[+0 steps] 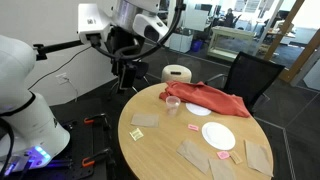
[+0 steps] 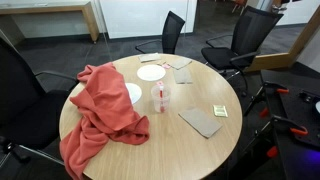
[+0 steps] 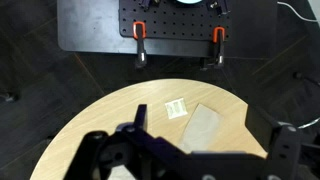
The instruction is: Remove the marker from the cup and put it on the table
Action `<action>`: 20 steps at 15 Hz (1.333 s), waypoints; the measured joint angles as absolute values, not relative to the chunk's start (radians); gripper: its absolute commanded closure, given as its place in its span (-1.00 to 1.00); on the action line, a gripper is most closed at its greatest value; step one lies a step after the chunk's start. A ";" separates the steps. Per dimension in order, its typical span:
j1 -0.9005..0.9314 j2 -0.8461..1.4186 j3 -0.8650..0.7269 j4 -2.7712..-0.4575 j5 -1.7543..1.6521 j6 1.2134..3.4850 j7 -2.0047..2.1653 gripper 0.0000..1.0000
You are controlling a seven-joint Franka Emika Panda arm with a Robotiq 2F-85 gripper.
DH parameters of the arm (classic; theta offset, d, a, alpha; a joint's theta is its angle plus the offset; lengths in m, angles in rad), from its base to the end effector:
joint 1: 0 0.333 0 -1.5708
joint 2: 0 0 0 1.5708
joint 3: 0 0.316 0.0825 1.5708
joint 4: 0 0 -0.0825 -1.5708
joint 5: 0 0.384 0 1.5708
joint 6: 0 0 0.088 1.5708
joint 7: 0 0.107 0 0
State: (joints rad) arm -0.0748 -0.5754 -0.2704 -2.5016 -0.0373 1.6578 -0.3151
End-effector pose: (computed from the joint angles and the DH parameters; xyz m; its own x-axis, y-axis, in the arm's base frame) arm 0.3225 -0.1232 0.4527 0.9712 0.0627 -0.2299 0.0180 -0.9813 -0.1916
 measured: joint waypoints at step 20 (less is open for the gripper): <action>-0.064 -0.547 -0.144 -2.528 0.093 1.903 -0.149 -1.00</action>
State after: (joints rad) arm -0.0637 -0.5470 -0.1443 -2.5282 0.0932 1.9031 -0.1490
